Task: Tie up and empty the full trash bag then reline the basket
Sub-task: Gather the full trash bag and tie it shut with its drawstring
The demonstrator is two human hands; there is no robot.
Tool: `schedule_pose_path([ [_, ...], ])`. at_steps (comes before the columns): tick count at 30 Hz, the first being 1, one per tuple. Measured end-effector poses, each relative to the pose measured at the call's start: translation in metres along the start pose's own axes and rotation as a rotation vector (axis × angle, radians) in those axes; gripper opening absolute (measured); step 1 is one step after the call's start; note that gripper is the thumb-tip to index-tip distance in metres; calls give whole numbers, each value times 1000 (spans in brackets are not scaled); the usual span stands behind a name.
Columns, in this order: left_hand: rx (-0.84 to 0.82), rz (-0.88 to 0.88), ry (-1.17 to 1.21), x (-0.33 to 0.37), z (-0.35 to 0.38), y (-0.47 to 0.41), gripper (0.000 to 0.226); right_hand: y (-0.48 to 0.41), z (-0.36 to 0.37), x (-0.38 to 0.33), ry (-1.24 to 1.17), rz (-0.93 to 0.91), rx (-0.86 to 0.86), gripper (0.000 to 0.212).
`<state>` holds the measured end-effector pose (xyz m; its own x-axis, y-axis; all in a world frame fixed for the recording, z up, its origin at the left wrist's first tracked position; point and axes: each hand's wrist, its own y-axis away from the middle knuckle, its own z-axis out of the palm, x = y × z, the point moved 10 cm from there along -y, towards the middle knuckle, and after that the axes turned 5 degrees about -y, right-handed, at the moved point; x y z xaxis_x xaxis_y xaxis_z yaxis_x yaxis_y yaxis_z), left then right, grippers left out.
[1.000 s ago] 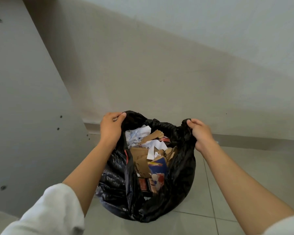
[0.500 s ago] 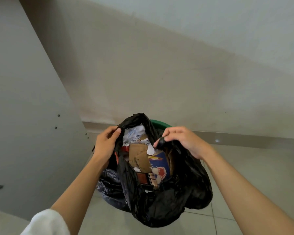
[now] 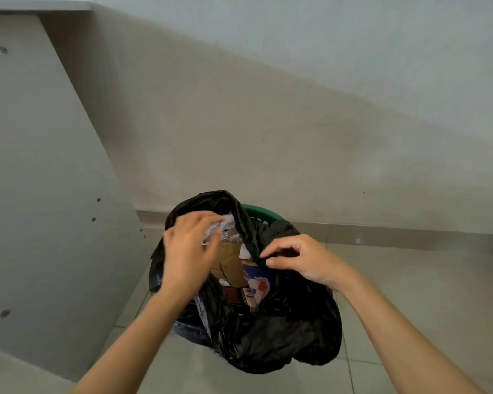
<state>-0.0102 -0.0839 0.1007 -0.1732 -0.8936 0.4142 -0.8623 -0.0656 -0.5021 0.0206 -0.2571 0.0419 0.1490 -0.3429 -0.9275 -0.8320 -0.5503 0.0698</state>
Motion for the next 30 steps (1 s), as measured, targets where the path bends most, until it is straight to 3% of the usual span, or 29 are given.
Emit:
schedule_pose_path([
  [2,-231,192,36,43,30,6,37,7,5,-4,17,-17,-26,19],
  [5,-529,241,62,60,74,20,33,19,-8,-5,-74,-24,49,22],
  [9,-444,265,32,59,66,11,18,32,-39,-1,-207,12,224,14],
  [14,-400,139,167,52,49,-9,12,32,-60,-4,-325,19,411,7],
  [18,-312,150,260,66,37,-14,10,25,-54,-17,-412,-25,413,6],
  [30,-127,233,85,56,-2,-22,17,1,-35,-34,-282,-77,307,9],
])
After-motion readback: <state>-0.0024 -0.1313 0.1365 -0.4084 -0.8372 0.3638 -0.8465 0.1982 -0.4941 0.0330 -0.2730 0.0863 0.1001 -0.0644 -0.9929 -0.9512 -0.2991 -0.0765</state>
